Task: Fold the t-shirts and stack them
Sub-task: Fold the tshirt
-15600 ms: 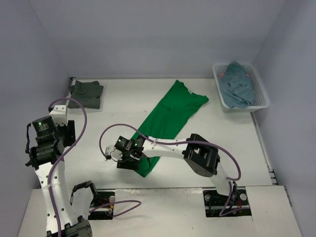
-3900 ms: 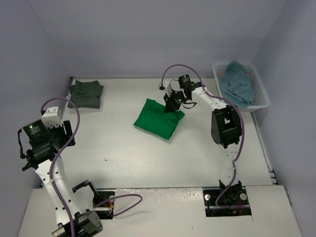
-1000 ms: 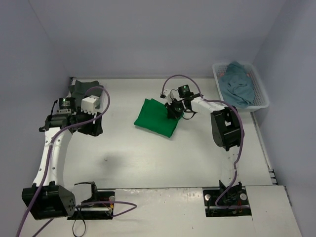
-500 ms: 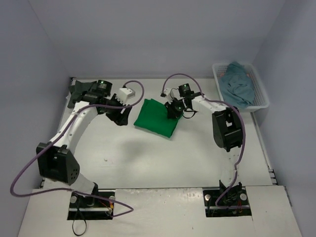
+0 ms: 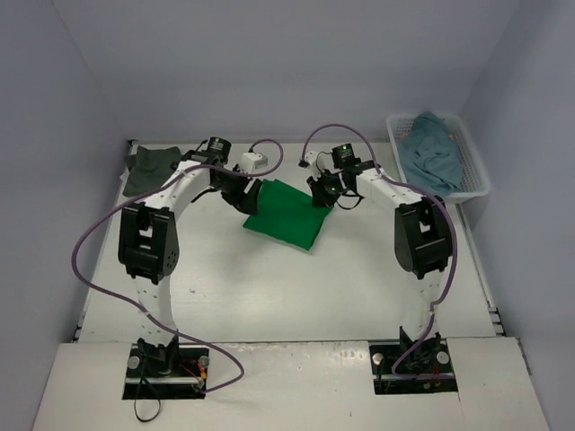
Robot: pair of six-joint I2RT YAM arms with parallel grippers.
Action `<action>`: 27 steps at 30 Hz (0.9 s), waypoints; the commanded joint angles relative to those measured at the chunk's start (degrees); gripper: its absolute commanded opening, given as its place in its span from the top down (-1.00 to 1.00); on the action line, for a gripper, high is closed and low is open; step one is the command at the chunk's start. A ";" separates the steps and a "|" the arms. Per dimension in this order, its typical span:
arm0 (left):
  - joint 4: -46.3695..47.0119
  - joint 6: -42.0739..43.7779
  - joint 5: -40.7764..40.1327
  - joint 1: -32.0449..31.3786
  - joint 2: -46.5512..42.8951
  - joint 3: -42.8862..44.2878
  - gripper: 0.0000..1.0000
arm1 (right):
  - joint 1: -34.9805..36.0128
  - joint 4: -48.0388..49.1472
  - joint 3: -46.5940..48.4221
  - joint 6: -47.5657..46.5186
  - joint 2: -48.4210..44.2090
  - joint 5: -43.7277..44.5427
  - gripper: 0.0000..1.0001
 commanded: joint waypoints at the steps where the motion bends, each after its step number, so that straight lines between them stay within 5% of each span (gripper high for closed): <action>1: 3.30 -1.60 4.86 -1.19 1.74 4.97 -0.18 | -0.48 -0.50 2.13 -0.31 -2.53 0.70 1.00; 19: 8.74 -2.74 4.25 -4.71 8.43 1.55 -0.15 | -0.48 -0.59 5.81 -0.14 7.65 3.15 1.00; 27: 9.01 -2.74 3.28 -4.88 7.37 -1.61 0.04 | -1.00 -0.42 7.14 1.26 8.20 5.88 0.89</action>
